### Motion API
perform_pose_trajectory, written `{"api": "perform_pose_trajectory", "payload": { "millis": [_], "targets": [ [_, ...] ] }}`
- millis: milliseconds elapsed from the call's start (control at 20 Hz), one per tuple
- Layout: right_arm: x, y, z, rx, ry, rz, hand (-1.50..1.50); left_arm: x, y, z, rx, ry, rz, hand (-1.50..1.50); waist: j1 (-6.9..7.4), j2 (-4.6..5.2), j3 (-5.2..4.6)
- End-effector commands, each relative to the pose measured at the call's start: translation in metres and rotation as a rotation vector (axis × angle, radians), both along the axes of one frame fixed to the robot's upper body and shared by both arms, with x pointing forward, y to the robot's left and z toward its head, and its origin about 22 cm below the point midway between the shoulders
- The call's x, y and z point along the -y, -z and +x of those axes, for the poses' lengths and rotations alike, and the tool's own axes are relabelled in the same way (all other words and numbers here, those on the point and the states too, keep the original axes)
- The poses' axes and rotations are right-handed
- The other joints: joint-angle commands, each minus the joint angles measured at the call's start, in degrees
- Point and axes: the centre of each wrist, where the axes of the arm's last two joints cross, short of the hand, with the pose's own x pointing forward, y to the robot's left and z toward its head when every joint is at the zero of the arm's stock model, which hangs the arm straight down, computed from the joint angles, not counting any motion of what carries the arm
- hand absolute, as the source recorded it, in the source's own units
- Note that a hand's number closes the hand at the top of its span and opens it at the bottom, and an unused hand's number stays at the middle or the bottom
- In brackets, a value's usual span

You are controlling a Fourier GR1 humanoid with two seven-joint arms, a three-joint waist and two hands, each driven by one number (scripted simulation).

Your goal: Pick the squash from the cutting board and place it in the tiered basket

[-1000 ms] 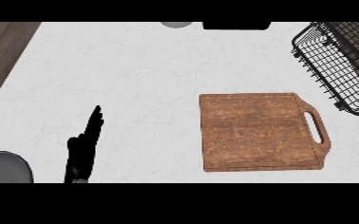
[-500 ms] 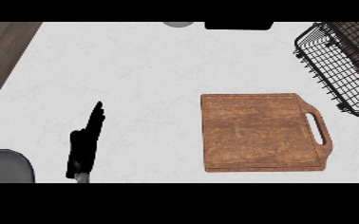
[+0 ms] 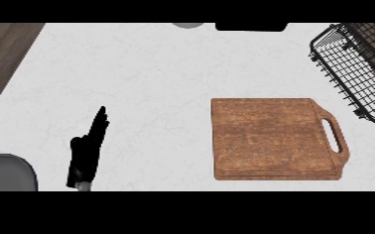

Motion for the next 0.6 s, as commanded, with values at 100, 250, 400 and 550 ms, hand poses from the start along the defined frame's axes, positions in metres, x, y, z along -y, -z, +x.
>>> {"api": "perform_pose_trajectory", "payload": {
  "millis": [100, 250, 400, 550],
  "targets": [
    [0.009, 0.036, 0.029, -0.086, 0.017, -0.018, 1.50, 0.016, -0.002, 0.001, -0.010, 0.023, -0.009, 0.00, 0.57, 0.24, 0.05],
    [0.018, 0.054, 0.031, -0.070, 0.035, 0.019, 1.50, 0.005, 0.006, -0.005, 0.006, -0.015, -0.003, 0.00, 0.20, 0.15, 0.05],
    [0.001, 0.074, 0.047, -0.073, 0.021, 0.032, 1.50, 0.000, -0.007, -0.003, -0.002, 0.010, -0.015, 0.00, 0.19, 0.07, 0.05],
    [0.009, 0.083, 0.040, 0.067, 0.024, 0.172, 1.50, -0.001, 0.006, 0.000, -0.009, 0.000, 0.006, 0.00, -0.78, -0.05, 0.03]
  ]
}}
